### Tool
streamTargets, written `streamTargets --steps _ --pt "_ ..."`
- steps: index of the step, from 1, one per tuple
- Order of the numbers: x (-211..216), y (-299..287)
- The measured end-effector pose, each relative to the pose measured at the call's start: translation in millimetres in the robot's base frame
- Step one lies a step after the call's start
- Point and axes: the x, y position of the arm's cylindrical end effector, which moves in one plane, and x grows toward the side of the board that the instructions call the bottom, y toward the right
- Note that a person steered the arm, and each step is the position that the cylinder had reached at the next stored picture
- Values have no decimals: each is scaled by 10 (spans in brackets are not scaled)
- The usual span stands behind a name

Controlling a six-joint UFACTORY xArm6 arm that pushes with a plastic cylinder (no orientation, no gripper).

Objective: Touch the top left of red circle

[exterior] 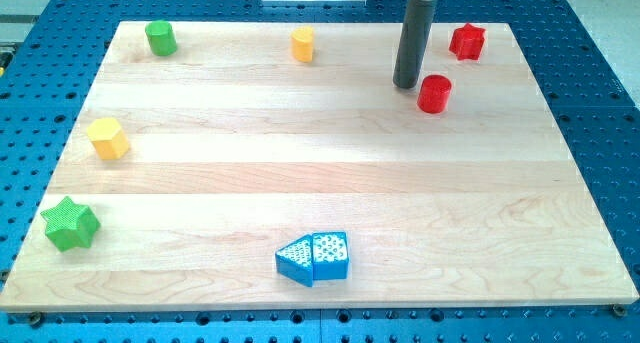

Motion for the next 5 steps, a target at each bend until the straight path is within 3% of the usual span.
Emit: streamTargets --steps 4,5 --pt "62 131" --pt "229 -316"
